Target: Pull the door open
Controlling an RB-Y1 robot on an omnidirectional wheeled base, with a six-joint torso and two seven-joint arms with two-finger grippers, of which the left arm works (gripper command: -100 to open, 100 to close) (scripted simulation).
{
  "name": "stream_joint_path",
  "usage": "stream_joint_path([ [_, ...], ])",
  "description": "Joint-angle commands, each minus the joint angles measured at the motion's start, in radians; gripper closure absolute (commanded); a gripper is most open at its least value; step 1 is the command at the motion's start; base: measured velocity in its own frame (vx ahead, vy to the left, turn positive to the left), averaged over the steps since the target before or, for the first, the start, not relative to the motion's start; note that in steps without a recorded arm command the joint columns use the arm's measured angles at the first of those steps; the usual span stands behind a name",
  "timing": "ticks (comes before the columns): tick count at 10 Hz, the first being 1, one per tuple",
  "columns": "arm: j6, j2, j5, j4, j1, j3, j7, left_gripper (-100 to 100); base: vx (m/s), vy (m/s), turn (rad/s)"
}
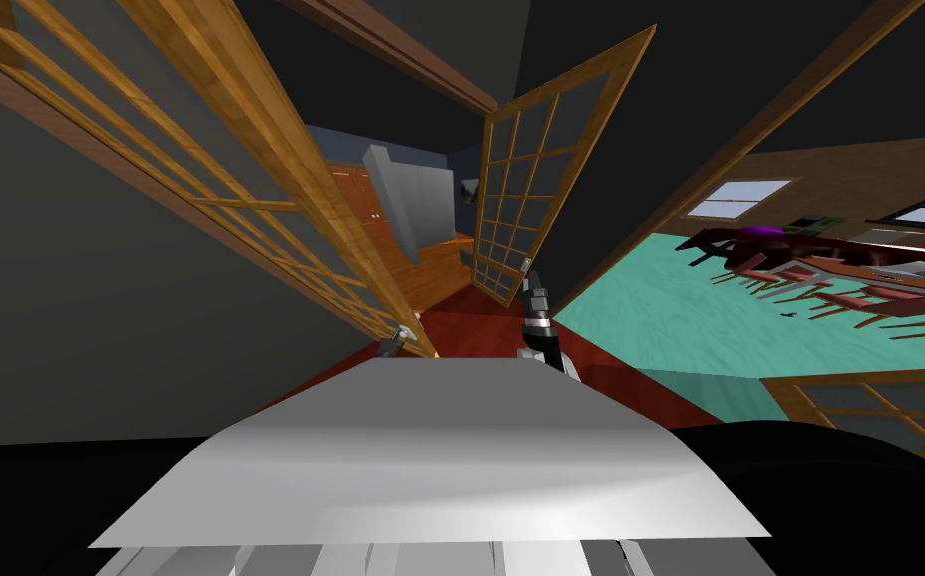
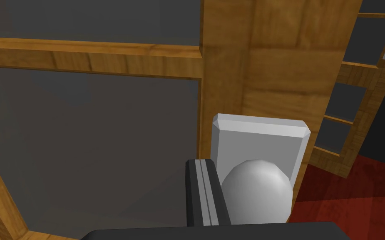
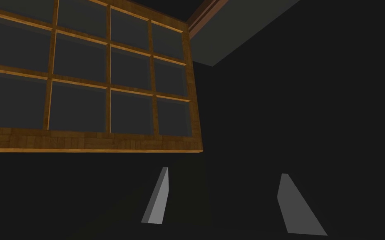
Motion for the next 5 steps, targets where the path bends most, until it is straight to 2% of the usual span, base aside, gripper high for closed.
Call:
stream_joint_path([
  [1, -0.002, -0.019, -0.015, -0.018, 0.022, -0.030, -0.001, -100, -0.017, 0.016, -0.021],
  [5, -0.003, -0.018, -0.016, -0.018, 0.023, -0.032, 0.000, -100, -0.013, 0.011, -0.002],
])
